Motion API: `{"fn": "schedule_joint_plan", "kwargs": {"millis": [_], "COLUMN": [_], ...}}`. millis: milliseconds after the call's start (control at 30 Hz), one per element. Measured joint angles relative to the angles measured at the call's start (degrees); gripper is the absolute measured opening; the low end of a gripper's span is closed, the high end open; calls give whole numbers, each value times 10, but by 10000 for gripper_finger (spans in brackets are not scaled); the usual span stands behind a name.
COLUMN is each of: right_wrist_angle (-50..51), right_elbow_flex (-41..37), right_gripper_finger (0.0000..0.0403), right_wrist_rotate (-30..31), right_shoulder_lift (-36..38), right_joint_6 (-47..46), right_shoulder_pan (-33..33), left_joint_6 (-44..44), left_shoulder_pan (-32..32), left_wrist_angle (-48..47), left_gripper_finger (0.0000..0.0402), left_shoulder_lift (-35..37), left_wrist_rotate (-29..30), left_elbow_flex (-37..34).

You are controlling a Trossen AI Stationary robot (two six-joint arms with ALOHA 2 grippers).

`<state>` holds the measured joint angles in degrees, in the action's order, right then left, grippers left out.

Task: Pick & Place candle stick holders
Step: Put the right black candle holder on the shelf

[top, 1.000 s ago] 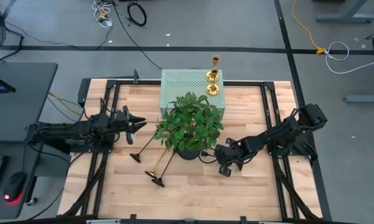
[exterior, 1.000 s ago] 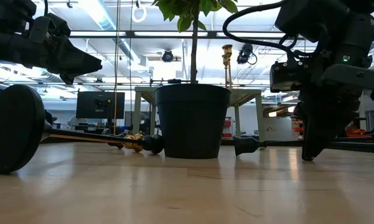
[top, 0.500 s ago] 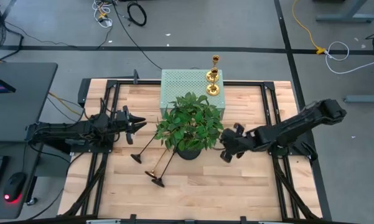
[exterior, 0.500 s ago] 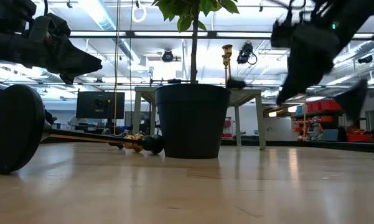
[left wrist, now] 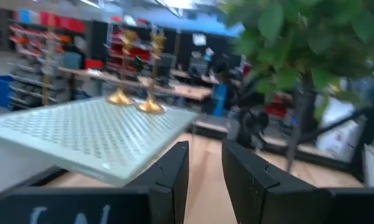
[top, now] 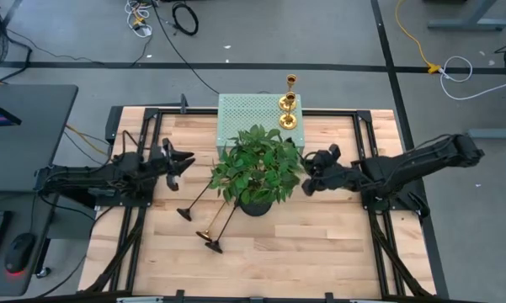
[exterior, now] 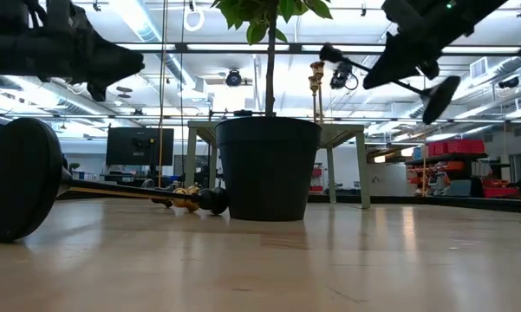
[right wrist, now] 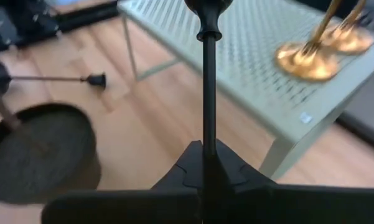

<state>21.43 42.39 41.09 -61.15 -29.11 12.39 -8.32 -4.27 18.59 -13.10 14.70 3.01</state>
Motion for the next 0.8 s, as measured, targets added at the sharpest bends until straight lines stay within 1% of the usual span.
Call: {"fn": "schedule_joint_plan", "kwargs": {"millis": [200, 333, 433, 600, 667, 800], "right_wrist_angle": [-86, -160, -220, -320, -347, -390], "right_elbow_flex": [0, 1, 1, 1, 1, 1], "right_gripper_finger": [1, 1, 1, 1, 1, 1], "right_wrist_rotate": [7, -1, -43, -150, -189, -274], "right_shoulder_lift": [1, 2, 3, 3, 3, -9], "right_joint_6": [82, 159, 206, 264, 273, 274], "right_shoulder_pan": [-37, -69, -102, -164, -190, -233], "left_joint_6": [2, 19, 34, 47, 45, 38], "left_shoulder_pan": [-1, -1, -1, -30, -48, -93], "left_wrist_angle": [17, 40, 67, 102, 108, 117], "left_gripper_finger": [99, 99, 99, 99, 99, 99], "left_shoulder_lift": [0, 0, 0, 0, 0, -16], "left_wrist_rotate": [80, 91, 95, 97, 94, 64], "left_elbow_flex": [0, 0, 0, 0, 0, 0]}}
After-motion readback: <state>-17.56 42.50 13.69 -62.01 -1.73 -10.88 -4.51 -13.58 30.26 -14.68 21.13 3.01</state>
